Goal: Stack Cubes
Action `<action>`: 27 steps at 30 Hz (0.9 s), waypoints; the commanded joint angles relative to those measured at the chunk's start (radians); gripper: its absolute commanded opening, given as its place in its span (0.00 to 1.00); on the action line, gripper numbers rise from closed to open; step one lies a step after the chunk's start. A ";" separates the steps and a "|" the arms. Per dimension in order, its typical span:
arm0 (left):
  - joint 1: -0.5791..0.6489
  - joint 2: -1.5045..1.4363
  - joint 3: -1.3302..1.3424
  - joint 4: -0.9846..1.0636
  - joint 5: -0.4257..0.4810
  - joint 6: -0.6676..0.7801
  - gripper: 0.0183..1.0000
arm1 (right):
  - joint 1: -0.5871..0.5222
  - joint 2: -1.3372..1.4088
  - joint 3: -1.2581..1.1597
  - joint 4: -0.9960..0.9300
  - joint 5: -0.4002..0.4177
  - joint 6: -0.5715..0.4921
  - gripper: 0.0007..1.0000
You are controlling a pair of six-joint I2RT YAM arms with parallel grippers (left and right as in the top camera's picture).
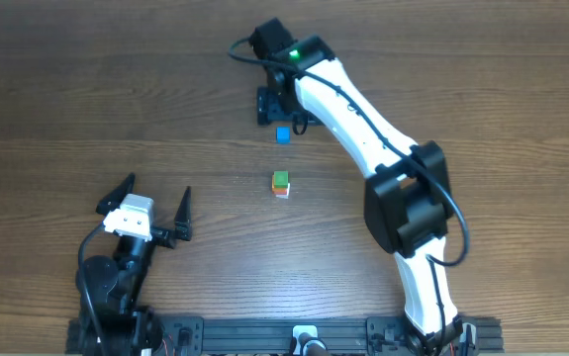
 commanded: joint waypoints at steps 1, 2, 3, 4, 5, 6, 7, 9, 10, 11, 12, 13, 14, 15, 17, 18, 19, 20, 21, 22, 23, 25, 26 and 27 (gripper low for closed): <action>0.005 -0.004 -0.005 0.003 0.010 0.014 1.00 | 0.007 0.061 0.036 0.038 -0.006 -0.022 0.99; 0.005 -0.004 -0.005 0.003 0.010 0.014 1.00 | 0.008 0.066 0.036 0.043 -0.006 -0.021 0.99; 0.005 -0.004 -0.005 0.003 0.010 0.014 1.00 | 0.009 0.077 0.036 0.050 -0.006 -0.022 0.99; 0.005 -0.004 -0.005 0.003 0.010 0.014 1.00 | 0.010 0.081 0.037 0.057 -0.008 -0.022 0.99; 0.005 -0.004 -0.005 0.003 0.010 0.014 1.00 | 0.010 0.089 0.037 0.065 -0.009 -0.022 0.99; 0.005 -0.004 -0.005 0.003 0.010 0.014 1.00 | 0.011 0.093 0.037 0.070 -0.008 -0.022 0.99; 0.005 -0.004 -0.005 0.003 0.010 0.014 1.00 | 0.011 0.097 0.037 0.074 -0.009 -0.022 0.99; 0.005 -0.004 -0.005 0.003 0.010 0.014 1.00 | 0.013 0.105 0.037 0.080 -0.009 -0.022 0.98; 0.005 -0.004 -0.005 0.003 0.010 0.014 1.00 | 0.013 0.111 0.037 0.082 -0.009 -0.022 0.98; 0.005 -0.004 -0.005 0.003 0.010 0.014 1.00 | 0.014 0.115 0.037 0.085 -0.009 -0.022 0.98; 0.005 -0.004 -0.005 0.003 0.010 0.014 1.00 | 0.014 0.122 0.037 0.086 -0.009 -0.022 0.97; 0.005 -0.004 -0.005 0.003 0.010 0.014 1.00 | 0.014 0.127 0.037 0.087 -0.009 -0.022 0.98; 0.005 -0.004 -0.005 0.003 0.010 0.014 1.00 | 0.014 0.133 0.037 0.087 -0.008 -0.022 0.98; 0.005 -0.004 -0.005 0.003 0.010 0.014 1.00 | 0.014 0.140 0.037 0.087 -0.009 -0.022 0.98; 0.005 -0.004 -0.005 0.003 0.010 0.014 1.00 | 0.014 0.149 0.037 0.090 -0.009 -0.022 0.98; 0.005 -0.004 -0.005 0.003 0.010 0.014 1.00 | 0.015 0.153 0.037 0.092 -0.009 -0.022 0.98; 0.005 -0.004 -0.005 0.003 0.010 0.014 1.00 | 0.016 0.156 0.037 0.093 -0.009 -0.022 0.97; 0.005 -0.004 -0.005 0.003 0.010 0.014 1.00 | 0.017 0.158 0.037 0.096 -0.009 -0.022 0.97; 0.005 -0.004 -0.005 0.003 0.010 0.014 1.00 | 0.018 0.161 0.037 0.097 -0.009 -0.022 0.96; 0.005 -0.004 -0.005 0.003 0.010 0.014 1.00 | 0.019 0.162 0.037 0.098 -0.009 -0.022 0.96; 0.005 -0.004 -0.005 0.003 0.010 0.014 1.00 | 0.020 0.163 0.037 0.098 -0.009 -0.022 0.95; 0.005 -0.004 -0.005 0.003 0.010 0.014 1.00 | 0.024 0.163 0.037 0.100 -0.009 -0.022 0.94; 0.005 -0.004 -0.005 0.003 0.010 0.014 1.00 | 0.026 0.163 0.037 0.100 -0.009 -0.022 0.93; 0.005 -0.004 -0.005 0.003 0.010 0.014 1.00 | 0.027 0.163 0.037 0.101 -0.009 -0.022 0.92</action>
